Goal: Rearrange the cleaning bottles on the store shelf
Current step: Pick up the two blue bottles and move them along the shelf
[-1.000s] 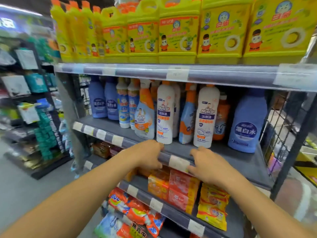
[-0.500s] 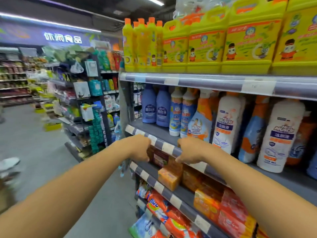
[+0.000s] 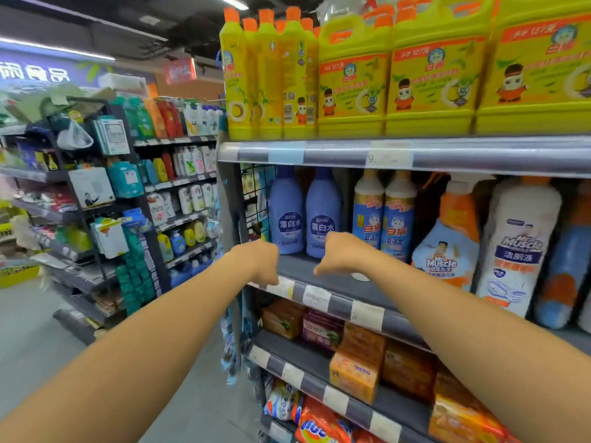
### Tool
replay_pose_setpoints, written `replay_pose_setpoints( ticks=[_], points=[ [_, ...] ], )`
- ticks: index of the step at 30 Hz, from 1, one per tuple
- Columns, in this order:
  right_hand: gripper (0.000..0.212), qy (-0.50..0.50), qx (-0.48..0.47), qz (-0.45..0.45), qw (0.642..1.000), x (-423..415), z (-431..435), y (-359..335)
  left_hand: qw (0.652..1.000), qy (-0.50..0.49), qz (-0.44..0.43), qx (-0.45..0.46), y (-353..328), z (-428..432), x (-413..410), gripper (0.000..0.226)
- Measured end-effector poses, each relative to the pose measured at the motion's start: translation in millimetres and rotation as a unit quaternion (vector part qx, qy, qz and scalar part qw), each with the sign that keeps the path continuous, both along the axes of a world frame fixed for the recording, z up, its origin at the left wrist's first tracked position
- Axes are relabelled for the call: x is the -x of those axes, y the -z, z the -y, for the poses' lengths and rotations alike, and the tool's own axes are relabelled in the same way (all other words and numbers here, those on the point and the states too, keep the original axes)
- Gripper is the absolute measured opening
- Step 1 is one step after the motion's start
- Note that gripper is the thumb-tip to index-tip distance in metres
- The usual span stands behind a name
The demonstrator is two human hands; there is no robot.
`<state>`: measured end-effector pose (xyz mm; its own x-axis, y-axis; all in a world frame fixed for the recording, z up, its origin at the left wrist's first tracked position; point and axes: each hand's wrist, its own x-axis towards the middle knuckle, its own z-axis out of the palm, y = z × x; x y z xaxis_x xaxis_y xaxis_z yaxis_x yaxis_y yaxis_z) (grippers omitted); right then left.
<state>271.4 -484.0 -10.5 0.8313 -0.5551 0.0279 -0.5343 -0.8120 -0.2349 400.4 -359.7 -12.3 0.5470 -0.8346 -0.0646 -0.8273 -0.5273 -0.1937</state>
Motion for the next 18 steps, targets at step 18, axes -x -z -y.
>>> replay_pose_setpoints(
  ticks=[18],
  points=[
    [0.095, 0.356, -0.186, 0.344, 0.849, -140.6, 78.1, 61.8, 0.784, -0.087, -0.328, 0.519, 39.9, 105.9, -110.5, 0.043]
  ],
)
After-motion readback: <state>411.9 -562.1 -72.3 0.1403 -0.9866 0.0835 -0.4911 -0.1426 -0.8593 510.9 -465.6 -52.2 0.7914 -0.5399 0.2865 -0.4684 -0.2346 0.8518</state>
